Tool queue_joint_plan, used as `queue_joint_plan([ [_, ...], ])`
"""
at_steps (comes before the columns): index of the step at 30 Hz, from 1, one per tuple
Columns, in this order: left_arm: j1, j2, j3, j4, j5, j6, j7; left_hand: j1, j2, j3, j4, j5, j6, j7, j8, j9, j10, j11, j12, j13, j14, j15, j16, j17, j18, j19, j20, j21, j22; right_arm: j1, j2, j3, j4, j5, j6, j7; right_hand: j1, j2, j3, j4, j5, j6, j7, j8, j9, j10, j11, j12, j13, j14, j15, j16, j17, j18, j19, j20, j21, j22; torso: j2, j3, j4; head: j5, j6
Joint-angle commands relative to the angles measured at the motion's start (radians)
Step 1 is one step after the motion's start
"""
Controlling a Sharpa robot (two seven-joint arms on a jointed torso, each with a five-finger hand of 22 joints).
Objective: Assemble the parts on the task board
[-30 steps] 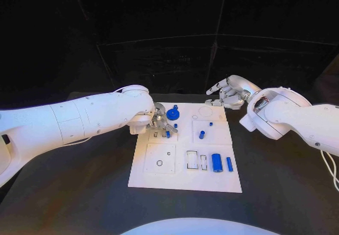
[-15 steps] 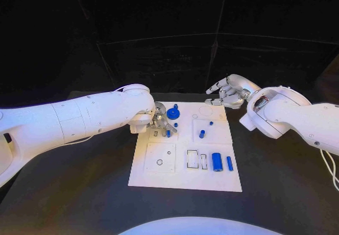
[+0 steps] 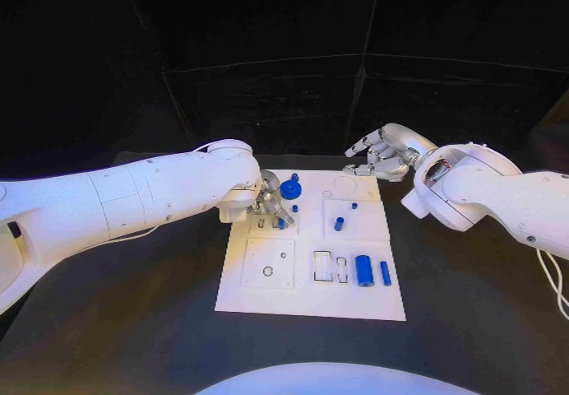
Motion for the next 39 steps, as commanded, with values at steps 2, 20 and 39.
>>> queue_joint_plan([
  [2, 0.001, 0.002, 0.0, 0.001, -0.005, 0.016, -0.008, 0.016, -0.002, 0.013, -0.018, 0.0, -0.005, 0.0, -0.009, 0.001, -0.003, -0.008, -0.002, 0.001, 0.104, -0.006, 0.003, 0.263, -0.013, 0.014, -0.009, 0.0, 0.035, 0.002, 0.001, 0.0, 0.0, -0.003, 0.009, 0.0, 0.01, 0.0, -0.005, 0.002, 0.006, -0.004, 0.0, 0.006, -0.001, 0.009, -0.003, 0.005, 0.007, 0.056, -0.008, 0.003, 0.044, 0.005, -0.002, -0.002, 0.0, 0.006, 0.0, -0.0001, 0.0001, 0.0, -0.003],
  [20, -0.001, -0.055, 0.0, 0.062, 0.006, -0.143, 0.028, -0.125, -0.137, 0.608, -0.18, 0.059, -0.01, 0.014, -0.041, 0.046, -0.004, 0.001, -0.036, -0.015, 0.104, 0.005, 0.003, 0.263, -0.01, 0.012, 0.001, -0.013, 0.031, 0.002, 0.009, 0.0, -0.011, -0.003, 0.013, 0.001, 0.009, 0.001, -0.007, 0.004, 0.008, -0.004, 0.0, 0.007, -0.001, 0.011, -0.003, 0.008, 0.009, 0.056, -0.008, 0.002, 0.044, 0.005, -0.001, -0.002, 0.0, 0.007, -0.001, 0.0, 0.0031, -0.001, -0.007],
  [39, -0.038, -0.132, -0.001, 0.148, -0.059, -0.306, 0.05, -0.179, -0.18, 0.734, -0.188, 0.055, -0.015, 0.012, -0.022, 0.08, -0.008, 0.001, -0.052, -0.03, 0.104, 0.003, 0.003, 0.263, -0.009, 0.01, 0.0, -0.02, 0.026, 0.002, 0.01, 0.0, -0.028, -0.01, 0.023, 0.007, 0.004, 0.002, -0.012, 0.009, 0.002, -0.005, 0.0, 0.009, -0.001, 0.011, -0.003, 0.009, 0.008, 0.056, -0.008, 0.002, 0.044, 0.005, -0.001, -0.002, 0.0, 0.006, -0.003, 0.0006, 0.0066, 0.006, -0.011],
])
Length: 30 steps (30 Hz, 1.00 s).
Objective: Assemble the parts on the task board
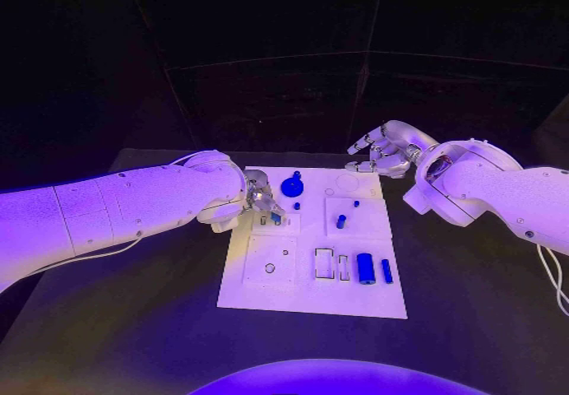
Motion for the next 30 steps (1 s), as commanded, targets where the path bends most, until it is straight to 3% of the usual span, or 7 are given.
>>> queue_joint_plan([
  [1, -0.007, -0.002, 0.0, 0.002, -0.047, -0.062, 0.015, -0.008, 0.0, 0.157, -0.147, -0.003, -0.001, -0.003, 0.004, 0.002, -0.006, 0.004, -0.004, -0.002, 0.104, 0.003, 0.003, 0.263, -0.008, 0.014, 0.004, -0.004, 0.026, 0.002, 0.0, 0.0, 0.0, -0.011, 0.012, 0.007, 0.004, 0.002, -0.004, 0.001, -0.002, -0.005, 0.0, 0.005, -0.001, 0.008, 0.001, 0.005, 0.001, 0.056, -0.008, 0.002, 0.043, 0.005, -0.001, -0.002, 0.0, 0.0, -0.001, 0.0003, 0.0, 0.003, -0.001],
  [12, -0.027, 0.004, 0.0, -0.002, -0.093, -0.072, 0.021, -0.009, -0.001, 0.16, -0.148, -0.003, -0.001, -0.003, 0.005, 0.003, -0.007, 0.004, -0.006, -0.005, 0.104, 0.003, 0.003, 0.263, -0.008, 0.013, 0.004, -0.005, 0.025, 0.002, 0.001, 0.0, -0.003, -0.016, 0.016, 0.008, 0.004, 0.002, -0.005, 0.002, -0.004, -0.005, 0.0, 0.006, -0.001, 0.008, 0.001, 0.005, 0.0, 0.056, -0.008, 0.001, 0.042, 0.006, -0.001, -0.002, -0.001, -0.001, 0.001, 0.001, -0.0026, 0.005, -0.001],
  [30, -0.032, 0.008, 0.0, -0.003, -0.097, 0.008, 0.012, -0.009, -0.004, 0.163, -0.149, -0.004, -0.002, -0.004, 0.005, 0.004, -0.006, 0.004, -0.006, -0.005, 0.104, 0.003, 0.003, 0.263, -0.008, 0.014, 0.003, -0.004, 0.026, 0.002, 0.006, 0.0, -0.009, -0.016, 0.018, 0.009, 0.004, 0.002, -0.005, 0.002, -0.004, -0.005, 0.0, 0.006, -0.001, 0.008, 0.001, 0.005, 0.0, 0.056, -0.008, 0.001, 0.042, 0.006, -0.001, -0.002, -0.001, -0.001, 0.001, 0.0008, -0.0016, 0.006, -0.007],
])
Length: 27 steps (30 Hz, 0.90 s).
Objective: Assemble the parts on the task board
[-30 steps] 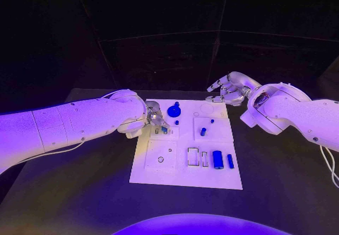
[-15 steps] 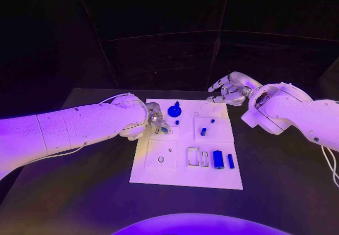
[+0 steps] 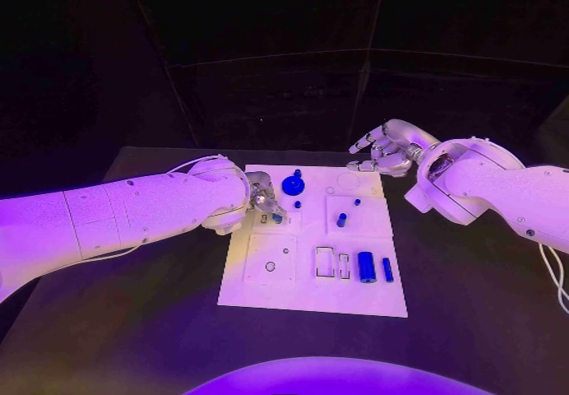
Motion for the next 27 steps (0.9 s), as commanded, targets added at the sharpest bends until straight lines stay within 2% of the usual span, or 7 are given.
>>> queue_joint_plan([
  [1, -0.003, 0.001, -0.003, -0.002, -0.012, 0.047, -0.002, 0.003, 0.008, 0.134, -0.13, 0.003, -0.001, -0.007, 0.004, 0.0, -0.004, -0.002, -0.006, -0.001, 0.104, 0.003, 0.003, 0.263, -0.008, 0.014, 0.003, -0.004, 0.026, 0.002, 0.001, 0.0, 0.0, -0.004, 0.006, 0.008, 0.004, 0.003, -0.005, 0.002, -0.004, -0.005, 0.0, 0.006, -0.001, 0.008, 0.001, 0.005, 0.0, 0.056, -0.008, 0.001, 0.042, 0.006, -0.001, -0.002, -0.001, 0.0, 0.0, -0.0001, 0.0003, 0.001, -0.001],
  [27, -0.003, -0.002, -0.002, -0.006, 0.007, 0.076, -0.019, 0.004, 0.002, 0.141, -0.134, 0.002, -0.001, -0.008, 0.006, 0.003, -0.001, -0.002, -0.003, 0.002, 0.104, 0.002, 0.003, 0.263, -0.009, 0.014, 0.003, -0.004, 0.027, 0.002, 0.009, 0.0, -0.006, -0.004, 0.008, 0.007, 0.004, 0.003, -0.005, 0.002, -0.004, -0.005, 0.0, 0.006, -0.001, 0.008, 0.001, 0.005, 0.0, 0.056, -0.008, 0.001, 0.042, 0.006, -0.001, -0.002, -0.001, 0.0, 0.0, -0.0003, 0.0009, -0.001, -0.006],
])
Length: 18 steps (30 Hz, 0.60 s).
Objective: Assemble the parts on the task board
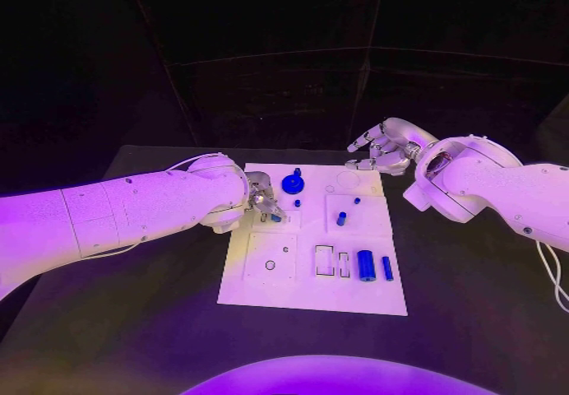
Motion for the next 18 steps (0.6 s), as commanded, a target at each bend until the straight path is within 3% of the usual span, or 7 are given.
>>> queue_joint_plan([
  [1, -0.005, -0.001, -0.004, -0.002, 0.008, 0.031, -0.018, 0.005, 0.0, 0.139, -0.131, 0.003, 0.001, -0.01, 0.007, -0.001, -0.001, -0.002, -0.003, 0.002, 0.104, 0.002, 0.003, 0.263, -0.009, 0.014, 0.003, -0.004, 0.027, 0.002, 0.001, 0.0, 0.0, -0.003, 0.004, 0.007, 0.004, 0.003, -0.005, 0.002, -0.004, -0.005, 0.0, 0.006, -0.001, 0.008, 0.001, 0.005, 0.0, 0.056, -0.008, 0.001, 0.042, 0.006, -0.001, -0.002, -0.001, 0.0, 0.0, -0.0006, 0.0002, 0.0, 0.0],
  [13, -0.005, 0.001, -0.004, -0.009, 0.033, 0.044, -0.027, -0.002, -0.001, 0.146, -0.126, 0.002, 0.005, -0.01, 0.01, 0.003, 0.007, -0.003, 0.006, 0.01, 0.104, 0.002, 0.003, 0.263, -0.009, 0.016, 0.003, -0.003, 0.03, 0.002, 0.005, 0.0, -0.002, -0.003, 0.005, 0.008, 0.004, 0.003, -0.008, 0.003, -0.006, -0.004, 0.0, 0.008, -0.001, 0.007, 0.0, 0.005, -0.001, 0.056, -0.008, 0.001, 0.042, 0.006, -0.001, -0.002, -0.001, -0.001, 0.0, 0.0001, -0.0008, 0.002, -0.002],
  [18, -0.004, 0.009, -0.004, -0.019, 0.062, 0.077, -0.043, -0.039, 0.008, 0.147, -0.094, -0.001, 0.016, -0.014, 0.019, 0.012, 0.015, -0.005, 0.014, 0.017, 0.104, 0.001, 0.003, 0.263, -0.011, 0.019, 0.002, 0.001, 0.036, 0.002, 0.005, 0.0, -0.003, -0.003, 0.005, 0.007, 0.004, 0.003, -0.008, 0.003, -0.006, -0.004, 0.0, 0.008, -0.001, 0.007, 0.0, 0.005, -0.001, 0.056, -0.008, 0.001, 0.042, 0.006, -0.001, -0.002, -0.001, -0.001, 0.0, 0.0008, -0.0011, 0.001, -0.003],
])
